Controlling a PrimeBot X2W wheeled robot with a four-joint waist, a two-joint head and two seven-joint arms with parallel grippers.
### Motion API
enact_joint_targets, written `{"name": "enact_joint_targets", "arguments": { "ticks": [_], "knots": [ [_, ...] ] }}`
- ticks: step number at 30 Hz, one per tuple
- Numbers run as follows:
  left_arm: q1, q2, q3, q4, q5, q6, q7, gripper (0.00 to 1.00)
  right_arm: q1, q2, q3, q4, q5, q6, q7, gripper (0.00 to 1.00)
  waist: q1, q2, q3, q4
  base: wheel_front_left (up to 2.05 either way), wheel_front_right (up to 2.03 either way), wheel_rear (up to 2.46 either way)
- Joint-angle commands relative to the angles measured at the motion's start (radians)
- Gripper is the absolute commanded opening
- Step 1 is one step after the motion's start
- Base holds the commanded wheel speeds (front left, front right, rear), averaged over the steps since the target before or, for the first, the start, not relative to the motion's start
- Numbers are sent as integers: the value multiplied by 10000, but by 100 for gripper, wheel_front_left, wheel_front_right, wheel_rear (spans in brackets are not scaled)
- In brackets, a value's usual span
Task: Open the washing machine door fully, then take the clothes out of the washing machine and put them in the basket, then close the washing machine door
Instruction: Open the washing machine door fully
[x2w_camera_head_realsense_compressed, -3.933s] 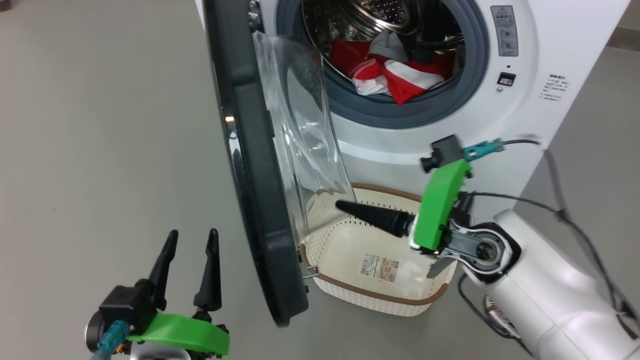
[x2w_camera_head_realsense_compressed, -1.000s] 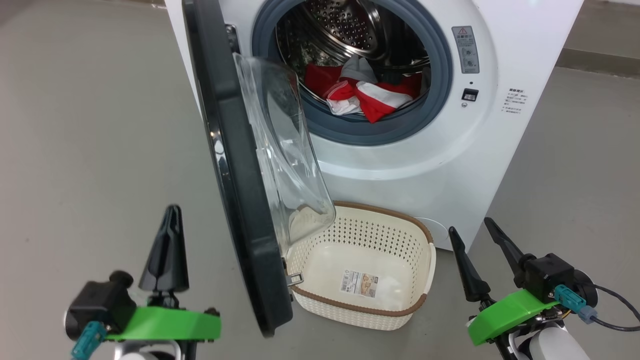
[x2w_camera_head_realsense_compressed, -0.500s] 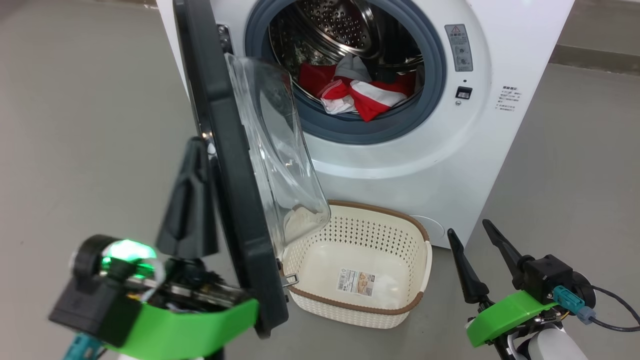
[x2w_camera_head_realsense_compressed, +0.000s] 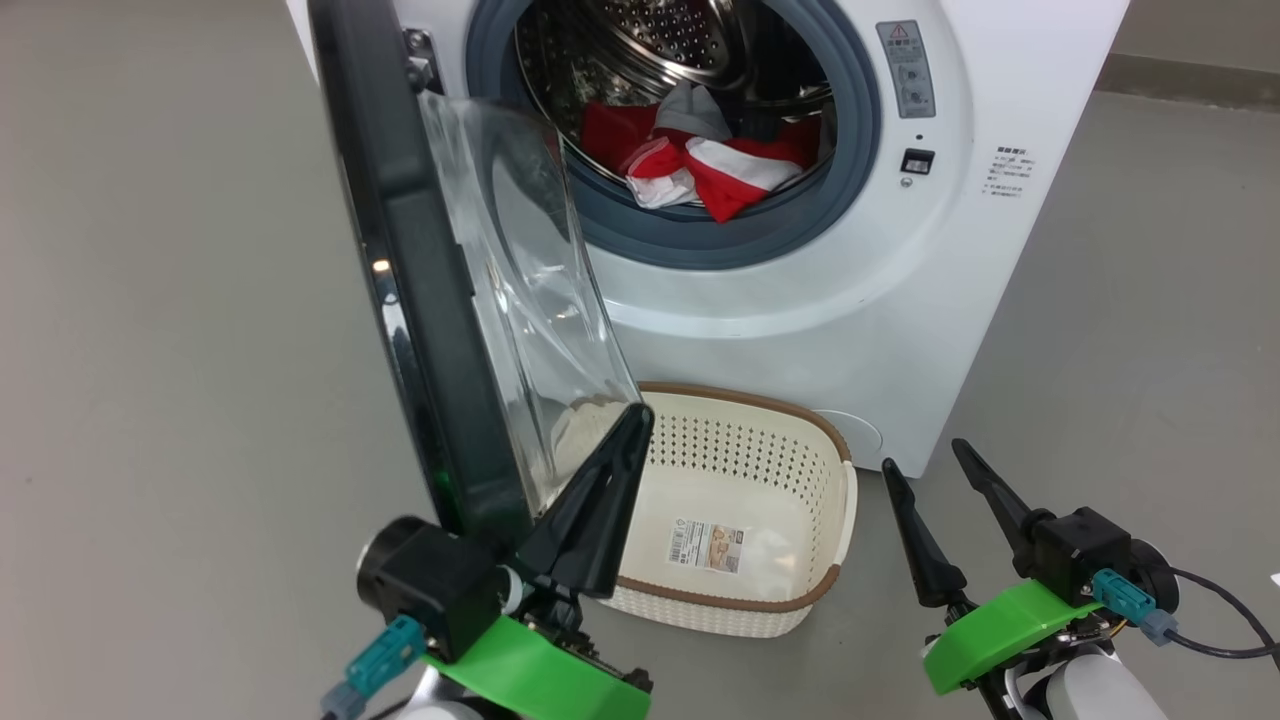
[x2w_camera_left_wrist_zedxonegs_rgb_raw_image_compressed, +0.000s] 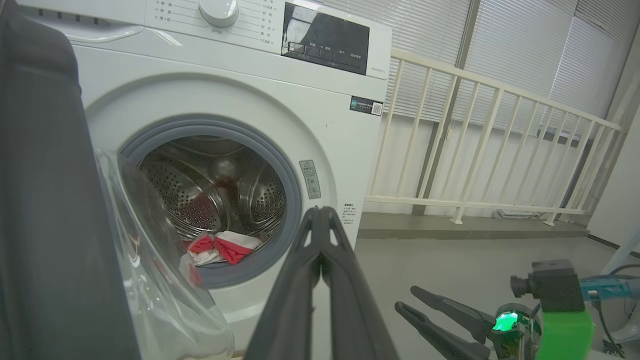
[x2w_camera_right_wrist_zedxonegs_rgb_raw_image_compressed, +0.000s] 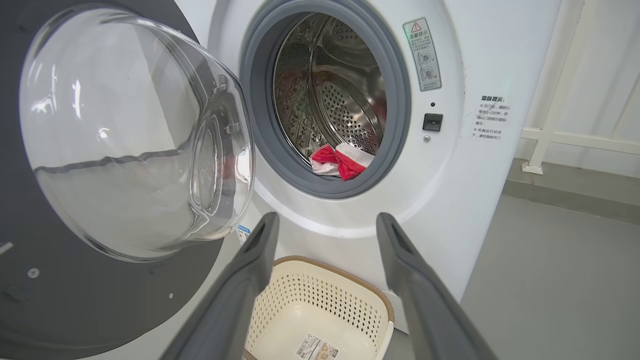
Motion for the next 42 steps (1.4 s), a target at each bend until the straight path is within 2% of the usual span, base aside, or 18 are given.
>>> {"name": "enact_joint_targets", "arguments": {
  "ticks": [1, 10, 15, 29, 42],
  "knots": [
    [-1, 89, 251, 101, -349, 81, 99, 0, -473, 16, 253, -198, 71, 65, -65, 100, 1, 0, 90, -72, 0, 0, 0],
    [70, 113, 357, 1189, -819, 345, 546, 0, -593, 16, 174, -216, 115, 65, -65, 100, 1, 0, 291, -125, 0, 0, 0],
    [-1, 213, 701, 1549, -823, 717, 520, 0, -648, 16, 216, -206, 135, 65, -65, 100, 1, 0, 374, -85, 0, 0, 0],
    [332, 593, 1485, 1128, -919, 1558, 613, 0, -606, 16, 171, -61, -30, 65, -65, 100, 1, 0, 415, 374, 0, 0, 0],
    [653, 817, 1975, 888, -1097, 1967, 555, 0, -516, 16, 84, 2, -372, 65, -65, 100, 1, 0, 504, 1119, 0, 0, 0]
  ]
}}
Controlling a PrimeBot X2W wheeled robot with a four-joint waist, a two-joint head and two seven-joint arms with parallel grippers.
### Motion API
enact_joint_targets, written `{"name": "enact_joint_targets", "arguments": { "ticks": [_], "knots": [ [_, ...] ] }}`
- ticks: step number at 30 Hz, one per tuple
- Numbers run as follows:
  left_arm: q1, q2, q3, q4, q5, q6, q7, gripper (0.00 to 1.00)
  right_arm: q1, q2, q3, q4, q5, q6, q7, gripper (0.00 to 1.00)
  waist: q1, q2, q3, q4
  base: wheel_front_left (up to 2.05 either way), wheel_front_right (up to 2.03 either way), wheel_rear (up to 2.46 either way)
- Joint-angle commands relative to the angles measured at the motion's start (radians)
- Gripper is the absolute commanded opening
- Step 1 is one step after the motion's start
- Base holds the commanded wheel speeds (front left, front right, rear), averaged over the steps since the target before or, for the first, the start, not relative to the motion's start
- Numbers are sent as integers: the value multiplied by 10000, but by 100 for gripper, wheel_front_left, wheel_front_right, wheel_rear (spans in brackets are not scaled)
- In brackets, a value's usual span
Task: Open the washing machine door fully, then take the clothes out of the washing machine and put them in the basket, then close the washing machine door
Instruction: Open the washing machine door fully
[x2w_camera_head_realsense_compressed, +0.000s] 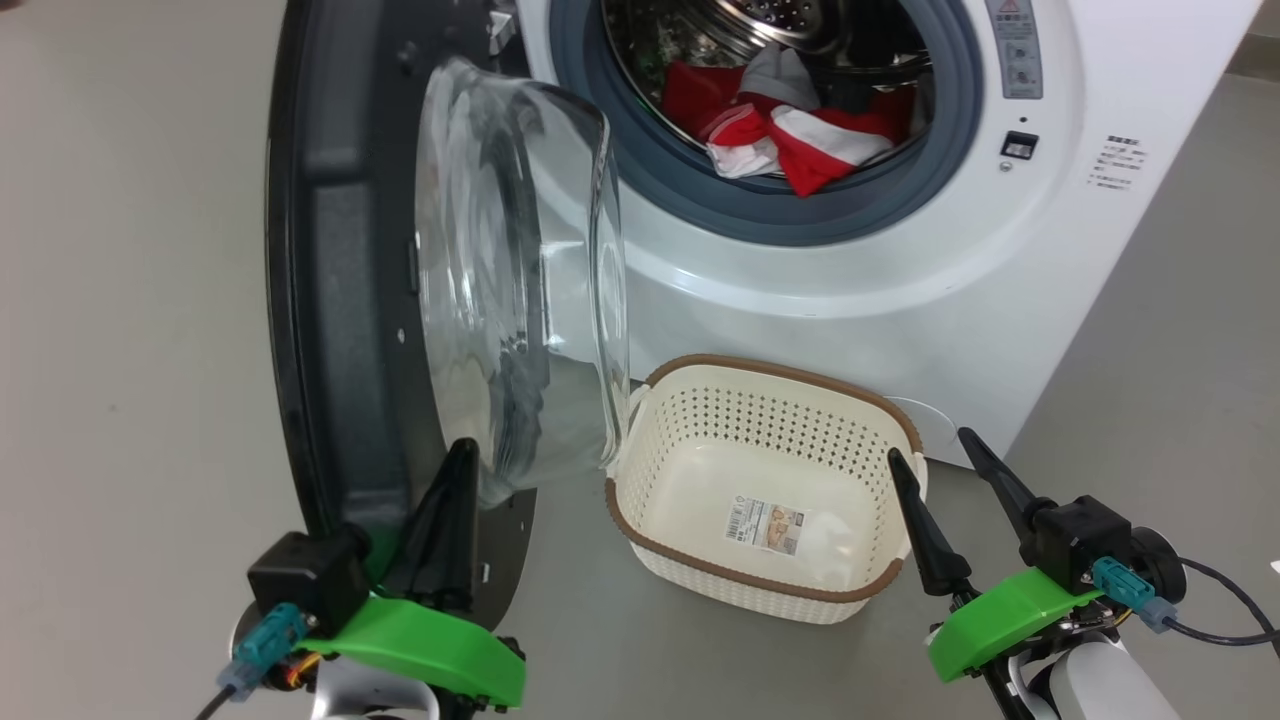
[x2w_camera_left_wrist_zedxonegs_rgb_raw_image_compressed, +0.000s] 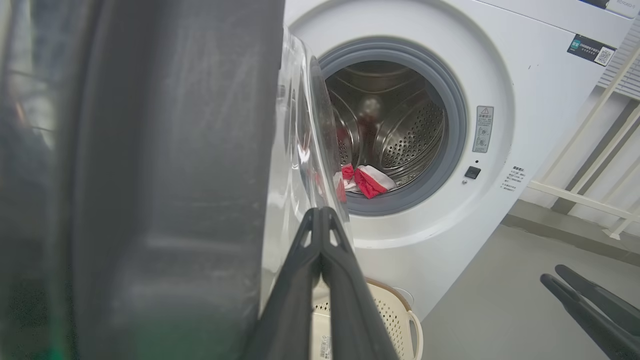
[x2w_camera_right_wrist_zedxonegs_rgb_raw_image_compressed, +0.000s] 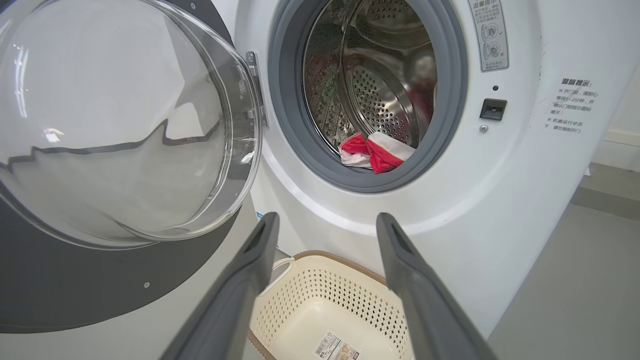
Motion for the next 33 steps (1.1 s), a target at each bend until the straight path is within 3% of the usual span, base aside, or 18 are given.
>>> {"name": "enact_joint_targets", "arguments": {
  "ticks": [1, 12, 33],
  "knots": [
    [-118, 253, 517, -228, -41, 181, -74, 0, -261, 22, 206, -209, -54, 65, -65, 100, 0, 0, 27, 122, 0, 0, 0],
    [-62, 486, 1166, -21, -241, 492, -368, 0, -216, -87, 300, -171, -163, 65, -65, 100, 0, 0, 95, 387, 0, 0, 0],
    [-870, 874, 2632, 1879, -792, 354, -1736, 0, -275, -399, 225, -269, -358, 65, -65, 100, 0, 0, 695, 337, 0, 0, 0]
  ]
}}
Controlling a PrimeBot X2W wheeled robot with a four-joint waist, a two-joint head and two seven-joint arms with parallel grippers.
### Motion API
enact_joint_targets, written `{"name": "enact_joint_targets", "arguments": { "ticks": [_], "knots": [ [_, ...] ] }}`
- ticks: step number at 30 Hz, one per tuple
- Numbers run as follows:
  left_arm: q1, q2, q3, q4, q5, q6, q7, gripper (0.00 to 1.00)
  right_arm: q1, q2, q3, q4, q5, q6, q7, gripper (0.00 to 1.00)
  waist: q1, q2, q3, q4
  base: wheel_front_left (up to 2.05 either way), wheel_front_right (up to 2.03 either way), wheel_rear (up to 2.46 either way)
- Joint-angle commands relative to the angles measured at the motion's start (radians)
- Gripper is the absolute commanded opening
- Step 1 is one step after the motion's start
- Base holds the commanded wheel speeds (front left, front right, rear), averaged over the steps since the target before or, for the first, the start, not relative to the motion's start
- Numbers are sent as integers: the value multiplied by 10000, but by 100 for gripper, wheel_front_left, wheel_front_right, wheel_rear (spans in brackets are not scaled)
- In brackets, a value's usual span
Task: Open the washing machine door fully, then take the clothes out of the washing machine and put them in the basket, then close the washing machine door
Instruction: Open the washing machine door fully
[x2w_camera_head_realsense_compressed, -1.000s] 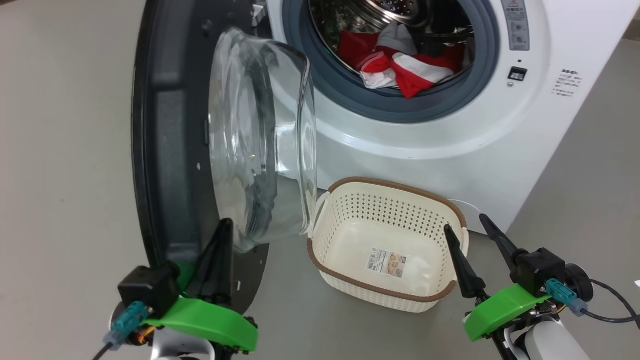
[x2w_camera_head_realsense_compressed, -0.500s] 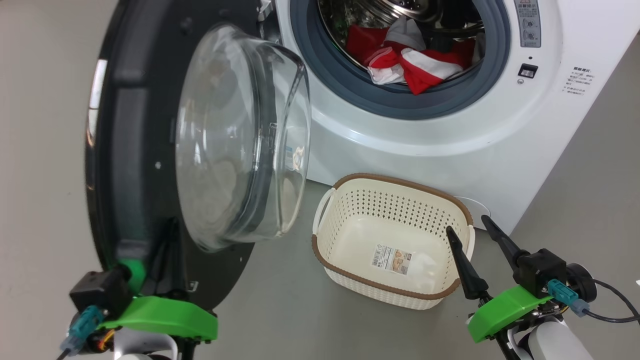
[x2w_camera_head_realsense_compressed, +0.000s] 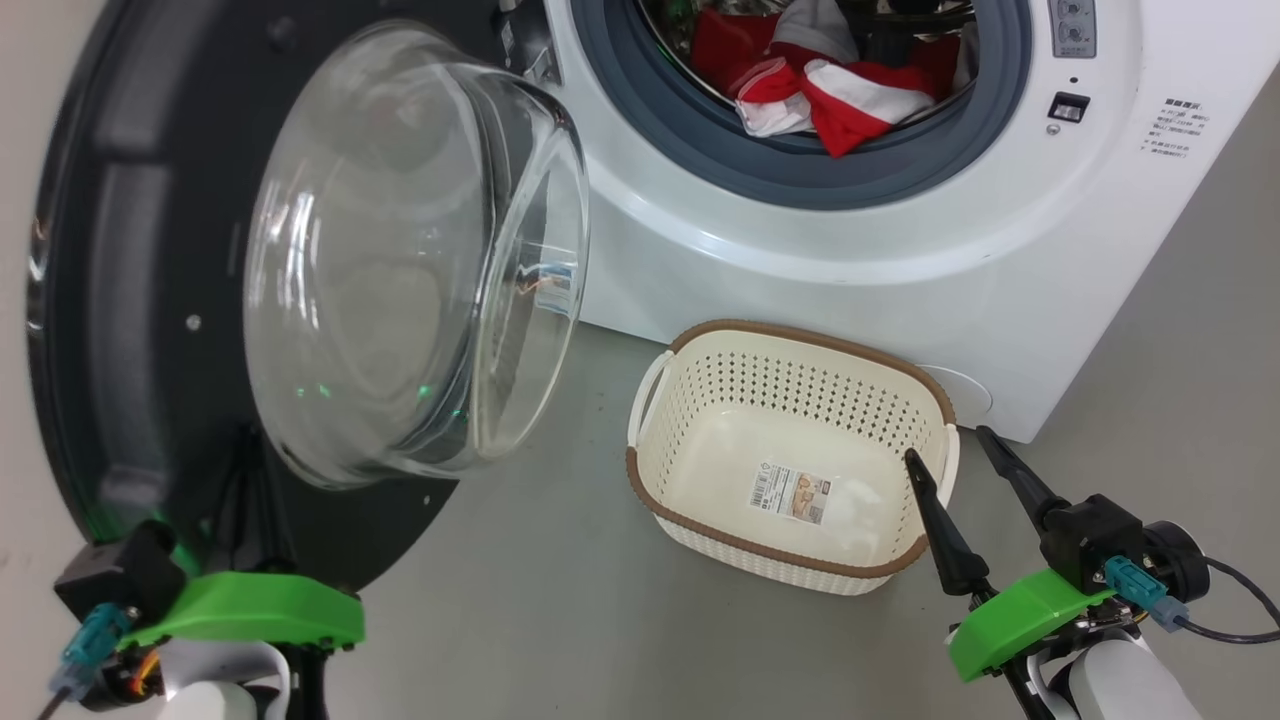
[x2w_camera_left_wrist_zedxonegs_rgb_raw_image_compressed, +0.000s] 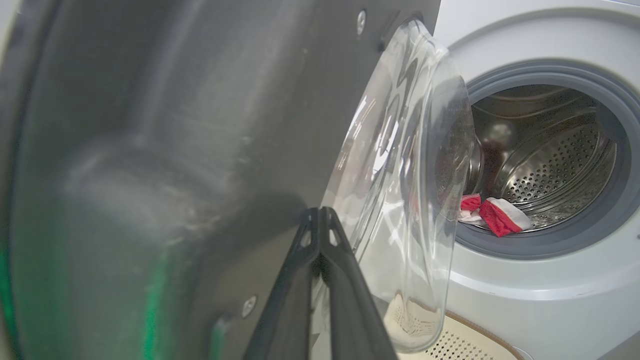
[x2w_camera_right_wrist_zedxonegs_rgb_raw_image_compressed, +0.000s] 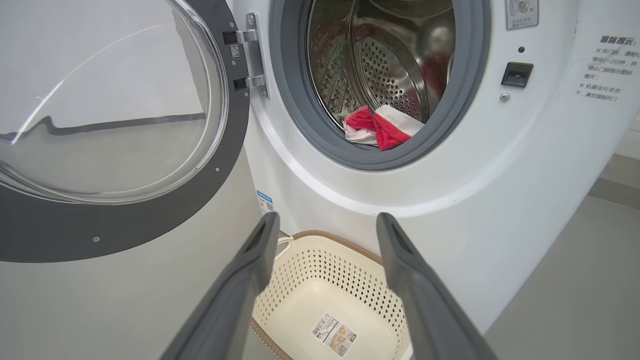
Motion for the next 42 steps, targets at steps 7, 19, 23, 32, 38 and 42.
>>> {"name": "enact_joint_targets", "arguments": {
  "ticks": [7, 19, 23, 32, 38, 42],
  "knots": [
    [-881, 547, 1074, 740, -110, -154, -325, 0, -329, -75, 282, -261, -126, 65, -65, 100, 0, 0, 156, 26, 0, 0, 0],
    [-1467, 371, 2234, 1426, 334, -624, -380, 0, -417, -263, 348, -162, -67, 65, -65, 100, 0, 0, 285, 17, 0, 0, 0],
    [-1697, 344, 2775, 1800, 481, -862, -381, 0, -434, -308, 386, -132, -55, 65, -65, 100, 0, 0, 290, 29, 0, 0, 0],
    [-2370, 382, 3905, 3084, 1036, -1510, -382, 0, -512, -377, 511, -93, -61, 65, -65, 100, 0, 0, 276, 33, 0, 0, 0],
    [-2816, 374, 4351, 3851, 1426, -1832, -382, 0, -531, -434, 596, -71, -40, 65, -65, 100, 0, 0, 312, 46, 0, 0, 0],
    [-3106, 442, 4768, 4370, 1478, -2172, -382, 0, -584, -463, 688, -34, 3, 65, -65, 100, 0, 0, 311, 1, 0, 0, 0]
  ]
}}
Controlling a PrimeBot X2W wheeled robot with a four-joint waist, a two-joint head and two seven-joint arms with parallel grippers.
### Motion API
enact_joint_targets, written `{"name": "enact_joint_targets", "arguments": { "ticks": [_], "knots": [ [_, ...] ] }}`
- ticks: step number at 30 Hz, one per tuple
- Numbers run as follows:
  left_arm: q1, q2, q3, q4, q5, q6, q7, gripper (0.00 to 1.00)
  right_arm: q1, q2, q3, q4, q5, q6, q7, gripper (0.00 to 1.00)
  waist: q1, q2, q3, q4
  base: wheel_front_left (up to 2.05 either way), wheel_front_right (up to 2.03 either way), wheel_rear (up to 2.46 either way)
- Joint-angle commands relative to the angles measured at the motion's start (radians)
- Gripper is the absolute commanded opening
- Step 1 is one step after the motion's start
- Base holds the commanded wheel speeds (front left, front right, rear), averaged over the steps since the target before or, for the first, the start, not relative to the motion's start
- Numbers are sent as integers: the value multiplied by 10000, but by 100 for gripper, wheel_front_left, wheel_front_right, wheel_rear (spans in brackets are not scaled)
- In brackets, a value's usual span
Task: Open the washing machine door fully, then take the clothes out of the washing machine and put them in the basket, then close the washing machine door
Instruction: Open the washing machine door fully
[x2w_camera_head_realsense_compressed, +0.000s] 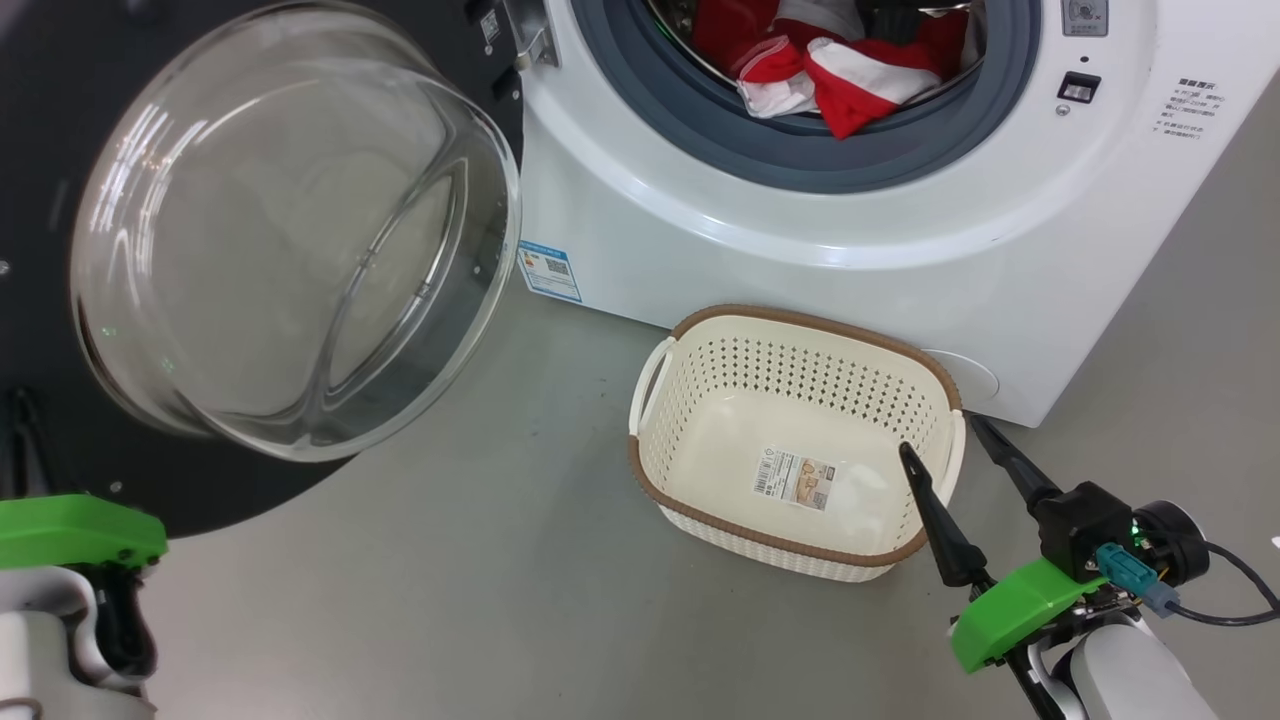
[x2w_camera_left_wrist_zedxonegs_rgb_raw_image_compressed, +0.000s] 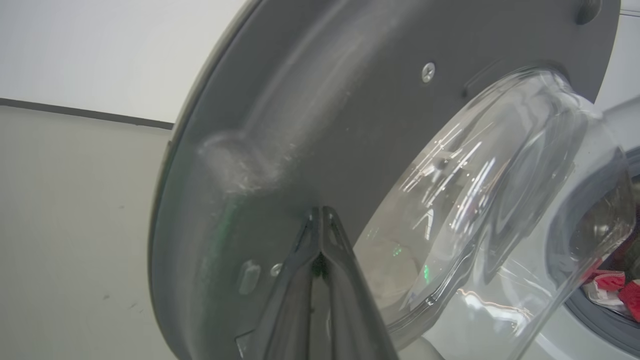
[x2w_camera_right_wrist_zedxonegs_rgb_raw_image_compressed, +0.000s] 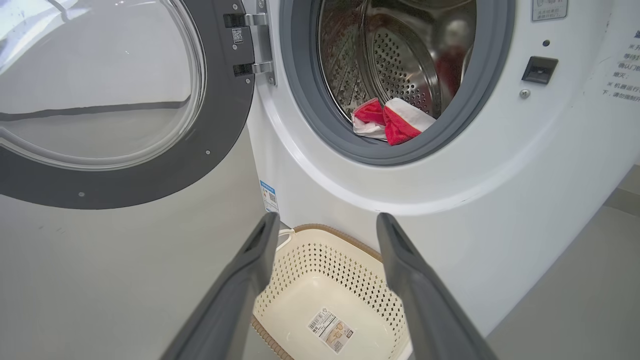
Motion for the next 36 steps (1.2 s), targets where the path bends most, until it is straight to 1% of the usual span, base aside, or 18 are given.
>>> {"name": "enact_joint_targets", "arguments": {
  "ticks": [1, 4, 8, 15, 16, 17, 18, 19, 23, 24, 27, 32, 36],
  "knots": [
    [-370, 623, 486, 17, 108, -94, -77, 0, -281, -69, 278, -199, 80, 65, -65, 100, 0, 0, 7, -33, 0, 0, 0],
    [-539, 698, 644, 384, 284, -303, -77, 0, -315, -92, 336, -176, 125, 65, -65, 100, 0, 0, -14, -59, 0, 0, 0],
    [-597, 703, 891, 566, 526, -445, -78, 0, -303, -58, 357, -113, 184, 65, -65, 100, 0, 0, -158, -109, 0, 0, 0],
    [-418, 410, 1130, 222, 914, -575, -78, 0, -205, 67, 367, -75, 274, 65, -65, 100, 0, 0, -426, -205, 0, 0, 0],
    [-379, 327, 1181, 75, 954, -587, -78, 11, -186, 79, 343, -73, 280, 65, -65, 100, 0, 0, -481, -231, 0, 0, 0],
    [-324, 241, 1253, -80, 983, -576, -78, 38, -165, 97, 309, -58, 288, 65, -65, 100, 0, 0, -542, -263, 0, 0, 0],
    [-264, 162, 1316, -280, 1018, -578, -78, 78, -141, 119, 305, -40, 293, 65, -65, 100, 0, 0, -603, -303, 0, 0, 0],
    [-197, 89, 1383, -523, 1057, -581, -78, 100, -121, 144, 294, -34, 298, 65, -65, 100, 0, 0, -656, -351, 0, 0, 0],
    [111, -201, 1261, -1488, 1423, -600, -78, 100, -27, 264, 179, -156, 272, 65, -65, 100, 0, 0, -827, -558, 0, 0, 0],
    [180, -277, 1183, -1731, 1455, -661, -78, 100, -1, 290, 139, -212, 257, 65, -65, 100, 0, 0, -864, -628, 0, 0, 0],
    [441, -489, 692, -2533, 1674, -808, -78, 100, 54, 340, -52, -495, 169, 65, -65, 100, 0, 0, -973, -866, 0, 0, 0],
    [1000, -670, -181, -3787, 1625, -1059, -78, 100, 212, 448, -472, -1259, 8, 65, -65, 100, 0, 0, -1082, -1371, 0, 0, 0],
    [1450, -735, -650, -4353, 1442, -1062, -47, 100, 330, 559, -778, -2043, -103, 65, -65, 100, 0, 0, -1127, -1917, 0, 0, 0]
  ]
}}
